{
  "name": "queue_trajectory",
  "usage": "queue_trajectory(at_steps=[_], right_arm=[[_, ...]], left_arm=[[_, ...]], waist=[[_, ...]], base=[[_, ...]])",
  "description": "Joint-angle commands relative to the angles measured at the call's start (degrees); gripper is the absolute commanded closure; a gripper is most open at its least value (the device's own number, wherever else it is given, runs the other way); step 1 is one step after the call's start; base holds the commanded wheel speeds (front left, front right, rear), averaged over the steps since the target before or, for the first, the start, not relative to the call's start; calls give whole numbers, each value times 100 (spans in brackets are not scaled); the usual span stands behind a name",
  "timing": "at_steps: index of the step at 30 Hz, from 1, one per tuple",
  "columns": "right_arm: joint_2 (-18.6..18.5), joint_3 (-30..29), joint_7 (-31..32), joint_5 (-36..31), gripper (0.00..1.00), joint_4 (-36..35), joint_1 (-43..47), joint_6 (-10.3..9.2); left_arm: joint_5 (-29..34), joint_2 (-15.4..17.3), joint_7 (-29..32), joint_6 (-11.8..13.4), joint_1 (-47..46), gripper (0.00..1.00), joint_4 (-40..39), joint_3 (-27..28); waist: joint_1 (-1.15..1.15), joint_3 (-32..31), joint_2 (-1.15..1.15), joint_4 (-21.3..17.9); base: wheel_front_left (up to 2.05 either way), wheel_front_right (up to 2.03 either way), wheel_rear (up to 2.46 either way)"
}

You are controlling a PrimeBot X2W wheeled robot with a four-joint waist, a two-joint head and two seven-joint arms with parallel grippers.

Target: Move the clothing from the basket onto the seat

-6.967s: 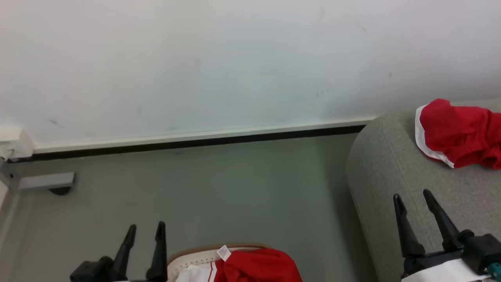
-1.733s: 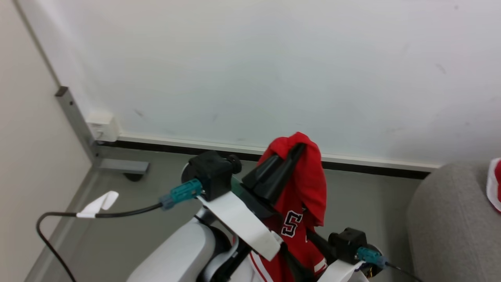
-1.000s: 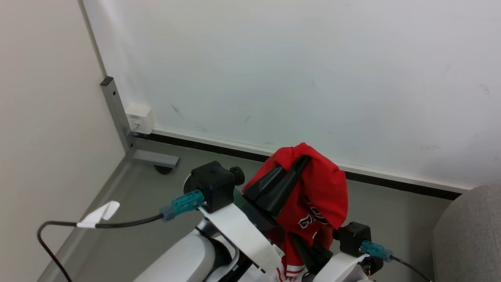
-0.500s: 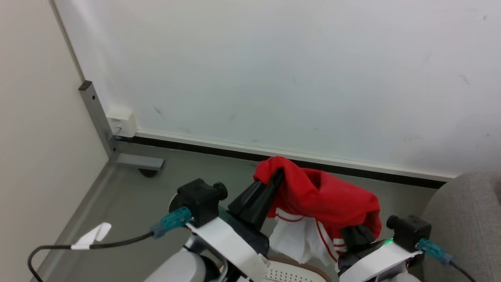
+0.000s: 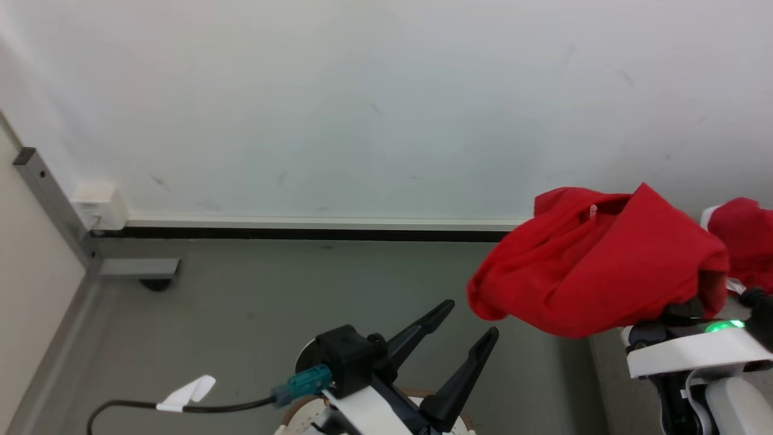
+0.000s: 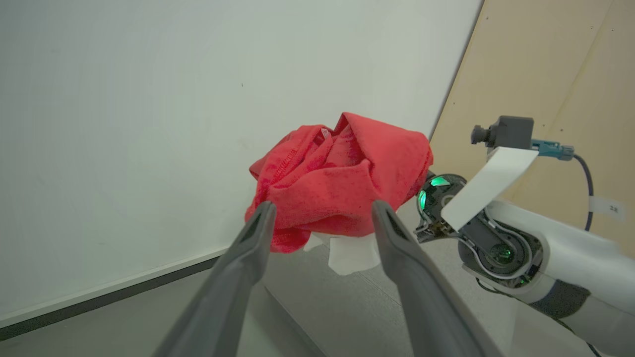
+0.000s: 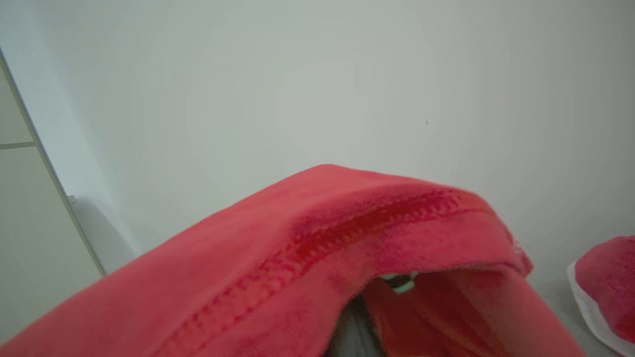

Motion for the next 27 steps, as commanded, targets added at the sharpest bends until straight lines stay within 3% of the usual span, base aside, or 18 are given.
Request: queue_trajectory(at_steps=[1,10,18,27], right_arm=[[-86,-111,-19,-69,100,-88,-45,-13],[-391,-406,64,-241,100,-523,192,-12],[-297,-520,70,-330,100,-860,581,-12],[-247,-485,42,-285,100,-1068,692,-12]], left_arm=[[7,12,-58,-9,81,0,26,-8],[196,14,-303,-107,-120,0,179,-67],[413,152,-417,-112,-332,0,409,-35],[452,199,-480,-128,-404,0,579,-39]], waist=[[0,99,0,-342],[0,413,0,-1406],[0,749,0,-2231],[0,877,0,-2684]], base=[[0,0,0],[0,0,0],[0,0,0],[0,0,0]])
